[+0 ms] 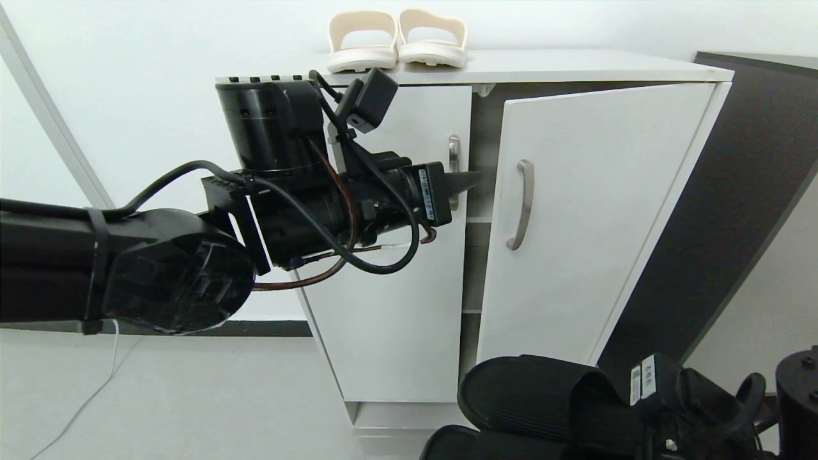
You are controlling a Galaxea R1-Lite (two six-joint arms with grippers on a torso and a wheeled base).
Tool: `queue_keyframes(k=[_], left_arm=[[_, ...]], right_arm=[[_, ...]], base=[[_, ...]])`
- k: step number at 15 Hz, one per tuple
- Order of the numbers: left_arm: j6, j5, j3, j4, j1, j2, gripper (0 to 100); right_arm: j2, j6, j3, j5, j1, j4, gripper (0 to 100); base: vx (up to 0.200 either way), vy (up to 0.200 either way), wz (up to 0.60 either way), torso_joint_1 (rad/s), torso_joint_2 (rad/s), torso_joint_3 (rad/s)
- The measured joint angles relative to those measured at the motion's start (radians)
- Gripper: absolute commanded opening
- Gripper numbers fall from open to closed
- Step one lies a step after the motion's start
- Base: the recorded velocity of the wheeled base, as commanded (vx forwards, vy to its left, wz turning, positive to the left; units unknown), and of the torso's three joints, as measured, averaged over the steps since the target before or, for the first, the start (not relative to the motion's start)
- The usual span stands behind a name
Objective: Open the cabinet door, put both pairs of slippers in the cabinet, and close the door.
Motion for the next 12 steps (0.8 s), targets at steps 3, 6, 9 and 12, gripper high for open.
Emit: queue_keyframes(k=[3, 6, 9, 12], left_arm=[[-0.006, -0.001, -0.072, -0.006, 0.003, 0.059, 0], [-0.012, -0.001, -0.153, -0.008, 0.011, 0.123, 0], [-0.053, -0.002, -0.200, -0.008, 0.013, 0.168, 0], [-0.071, 0.001, -0.206, -0.009, 0.011, 0.182, 0]], right_arm=[[-0.008, -0.017, 0.017, 0.000, 0.013, 0.000, 0], [-0.015, -0.020, 0.030, 0.002, 0.021, 0.000, 0], [-0.016, -0.020, 0.033, 0.001, 0.023, 0.000, 0], [-0.016, -0.020, 0.036, 0.001, 0.027, 0.001, 0]], base=[[0.000, 0.000, 0.00, 0.000, 0.00, 0.000], [0.000, 0.000, 0.00, 0.000, 0.00, 0.000], [0.000, 0.000, 0.00, 0.000, 0.00, 0.000], [-0.200, 0.000, 0.00, 0.001, 0.00, -0.001]])
